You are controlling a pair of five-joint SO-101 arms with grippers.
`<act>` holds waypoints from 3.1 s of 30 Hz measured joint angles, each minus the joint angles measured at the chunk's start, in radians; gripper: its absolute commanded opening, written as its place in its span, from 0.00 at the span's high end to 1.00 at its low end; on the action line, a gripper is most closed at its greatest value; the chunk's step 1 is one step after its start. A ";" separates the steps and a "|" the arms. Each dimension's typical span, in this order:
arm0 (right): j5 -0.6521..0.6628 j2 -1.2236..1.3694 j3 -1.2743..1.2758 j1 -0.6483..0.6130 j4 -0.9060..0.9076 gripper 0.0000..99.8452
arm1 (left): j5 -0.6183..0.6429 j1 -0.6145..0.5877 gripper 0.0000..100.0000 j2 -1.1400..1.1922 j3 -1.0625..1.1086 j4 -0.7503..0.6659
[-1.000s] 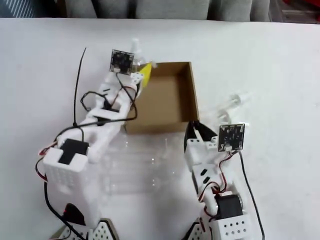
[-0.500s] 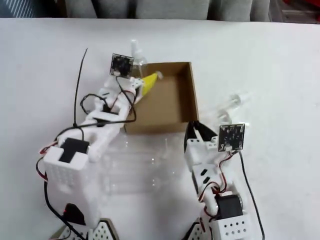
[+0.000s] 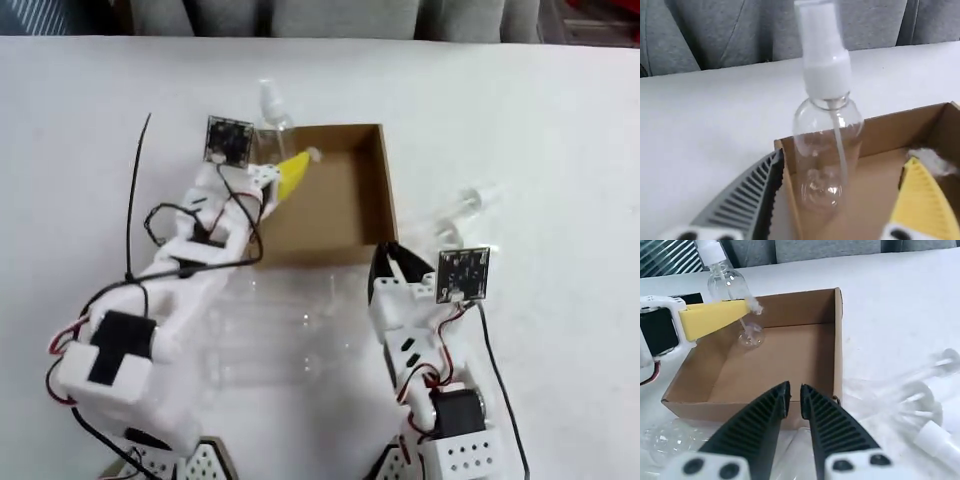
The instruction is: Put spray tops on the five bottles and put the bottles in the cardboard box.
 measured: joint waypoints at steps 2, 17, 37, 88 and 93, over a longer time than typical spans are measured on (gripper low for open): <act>0.000 0.000 0.000 0.000 0.000 0.98 | 0.000 0.000 0.65 -0.040 0.046 0.000; 0.000 0.000 0.000 0.000 0.000 0.98 | -0.057 0.000 0.65 -0.598 0.425 0.278; 0.000 0.000 0.000 0.000 0.002 0.98 | -0.057 -0.003 0.65 -1.369 0.196 1.467; 0.342 0.000 0.000 0.988 0.121 0.98 | -0.810 0.698 0.80 -0.965 0.163 1.814; 0.342 0.000 0.000 0.988 0.121 0.98 | -0.810 0.546 0.79 -0.959 0.172 1.734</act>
